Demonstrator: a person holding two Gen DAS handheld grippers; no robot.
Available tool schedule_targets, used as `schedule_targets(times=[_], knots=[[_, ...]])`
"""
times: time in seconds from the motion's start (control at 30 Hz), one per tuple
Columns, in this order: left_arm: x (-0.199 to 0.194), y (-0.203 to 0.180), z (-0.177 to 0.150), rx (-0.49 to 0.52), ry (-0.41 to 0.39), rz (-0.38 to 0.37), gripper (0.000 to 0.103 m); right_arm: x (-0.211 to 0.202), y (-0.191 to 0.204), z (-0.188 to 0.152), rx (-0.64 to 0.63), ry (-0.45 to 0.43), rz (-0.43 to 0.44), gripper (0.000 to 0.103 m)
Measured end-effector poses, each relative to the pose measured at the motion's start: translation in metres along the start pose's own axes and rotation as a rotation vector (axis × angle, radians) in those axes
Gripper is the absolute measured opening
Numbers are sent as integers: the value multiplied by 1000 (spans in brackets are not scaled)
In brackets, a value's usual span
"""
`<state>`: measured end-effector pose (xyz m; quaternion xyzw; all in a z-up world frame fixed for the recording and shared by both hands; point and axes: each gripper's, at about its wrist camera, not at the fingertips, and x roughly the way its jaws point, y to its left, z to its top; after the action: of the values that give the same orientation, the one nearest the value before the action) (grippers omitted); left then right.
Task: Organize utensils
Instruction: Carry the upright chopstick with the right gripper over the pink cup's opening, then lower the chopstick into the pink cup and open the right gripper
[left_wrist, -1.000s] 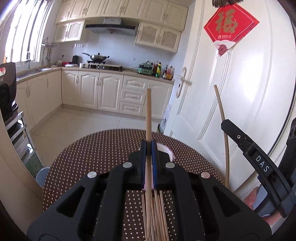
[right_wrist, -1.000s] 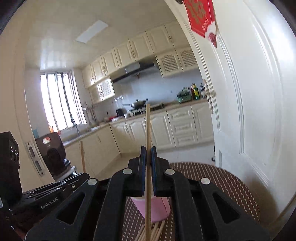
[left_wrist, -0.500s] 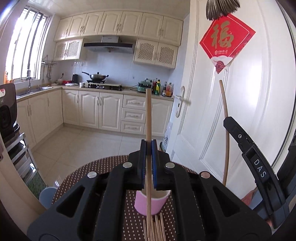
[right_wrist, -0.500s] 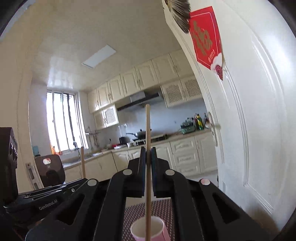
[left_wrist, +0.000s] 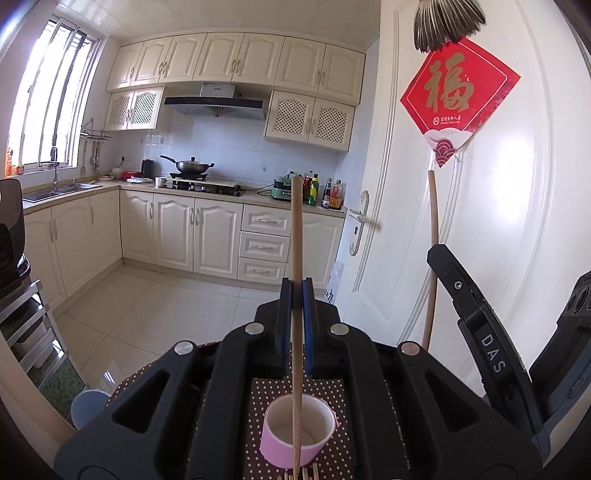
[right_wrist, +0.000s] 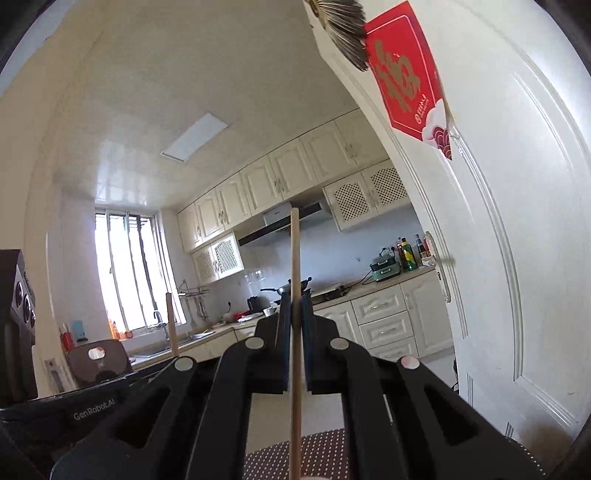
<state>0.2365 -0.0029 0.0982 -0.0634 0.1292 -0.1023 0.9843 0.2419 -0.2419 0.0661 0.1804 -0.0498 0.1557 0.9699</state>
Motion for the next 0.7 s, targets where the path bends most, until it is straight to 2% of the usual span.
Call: schedule_targets(times=[0.33,0.5,0.6,0.7], knots=[[34,8,-1,-14,-1,30,6,21,0,-23,-12,-33,-56,4],[50,12,-6,-25,13,36,6,33,-5,-37,-5,-13,-65,4],[59,12,-9,-19,15,35,6,35,-5,-46,-36,-21,-105,4],[65,13,-11,-26,18,30,6,43,-11,-52,-3,17,-95,4]])
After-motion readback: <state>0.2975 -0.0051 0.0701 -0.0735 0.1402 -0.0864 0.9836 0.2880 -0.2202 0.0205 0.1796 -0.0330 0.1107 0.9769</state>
